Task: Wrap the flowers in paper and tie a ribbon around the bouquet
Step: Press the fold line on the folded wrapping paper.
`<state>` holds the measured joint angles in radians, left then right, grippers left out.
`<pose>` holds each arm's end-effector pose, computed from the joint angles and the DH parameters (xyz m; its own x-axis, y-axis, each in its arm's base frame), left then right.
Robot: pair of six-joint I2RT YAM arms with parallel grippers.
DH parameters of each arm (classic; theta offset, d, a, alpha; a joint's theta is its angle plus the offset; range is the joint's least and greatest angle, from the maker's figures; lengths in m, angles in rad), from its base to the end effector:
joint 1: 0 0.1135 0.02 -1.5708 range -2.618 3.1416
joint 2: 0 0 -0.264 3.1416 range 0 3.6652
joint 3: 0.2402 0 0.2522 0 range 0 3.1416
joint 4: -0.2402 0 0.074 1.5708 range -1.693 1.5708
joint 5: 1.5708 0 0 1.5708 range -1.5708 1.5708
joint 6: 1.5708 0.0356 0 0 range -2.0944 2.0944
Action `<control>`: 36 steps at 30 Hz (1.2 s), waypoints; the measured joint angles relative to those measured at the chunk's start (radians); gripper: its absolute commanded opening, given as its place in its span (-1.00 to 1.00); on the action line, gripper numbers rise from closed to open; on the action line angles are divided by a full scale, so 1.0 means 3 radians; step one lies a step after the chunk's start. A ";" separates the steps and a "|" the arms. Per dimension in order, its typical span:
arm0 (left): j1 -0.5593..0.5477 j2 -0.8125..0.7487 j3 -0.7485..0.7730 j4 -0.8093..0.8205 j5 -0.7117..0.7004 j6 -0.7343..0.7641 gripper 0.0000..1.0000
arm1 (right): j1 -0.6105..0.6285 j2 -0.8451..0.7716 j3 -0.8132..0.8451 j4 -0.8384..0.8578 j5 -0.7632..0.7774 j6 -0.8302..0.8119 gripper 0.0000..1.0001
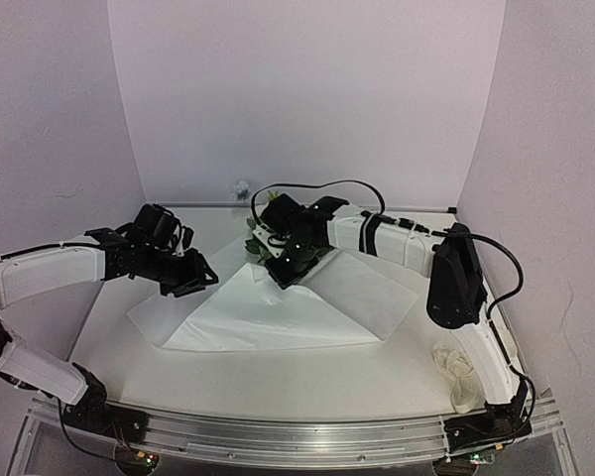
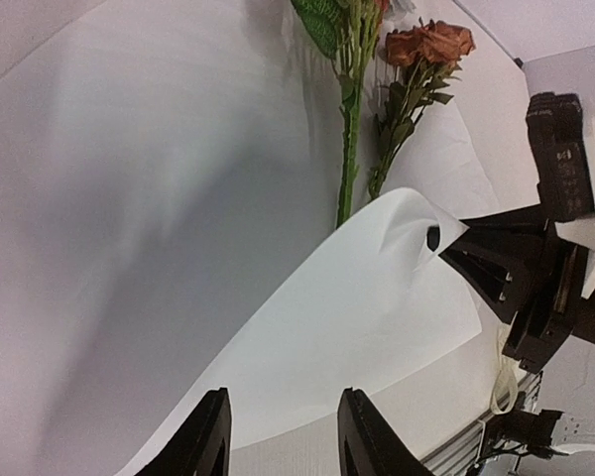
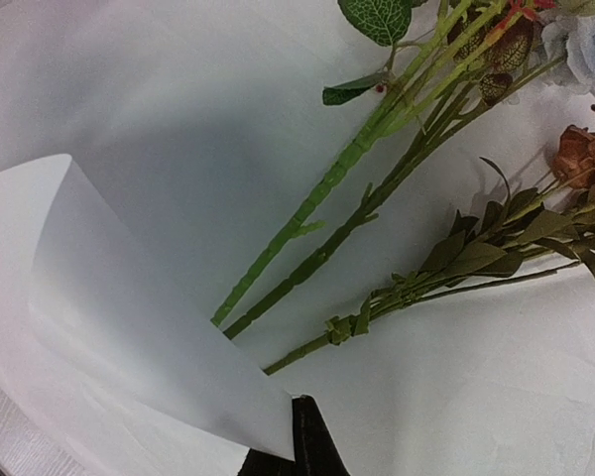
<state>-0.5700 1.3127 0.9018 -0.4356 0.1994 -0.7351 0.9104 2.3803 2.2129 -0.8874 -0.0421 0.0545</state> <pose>0.2263 -0.1534 0.2444 -0.8966 -0.2061 -0.3920 0.0514 0.8306 -0.5544 0.3158 0.4090 0.2187 -0.5765 -0.6534 -0.4907 -0.7715 0.6330 0.0634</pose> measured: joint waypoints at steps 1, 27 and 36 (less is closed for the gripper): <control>-0.0008 0.0017 -0.0038 0.0028 0.0045 -0.0006 -0.28 | 0.0000 0.0023 0.0025 0.0002 0.0001 -0.0006 -1.00; -0.0108 0.1006 -0.0329 0.0447 0.0309 -0.0107 -0.52 | -0.0025 0.0236 0.0092 0.0042 0.0396 0.0062 0.21; -0.0107 0.1054 -0.0330 0.0495 0.0280 -0.0106 -0.51 | -0.0012 -0.0771 -0.0837 -0.0018 -0.0086 0.0804 -0.01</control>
<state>-0.6022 1.6290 0.8028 -0.2872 0.2834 -0.7670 0.9069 2.1489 1.9619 -0.8930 -0.0680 0.2959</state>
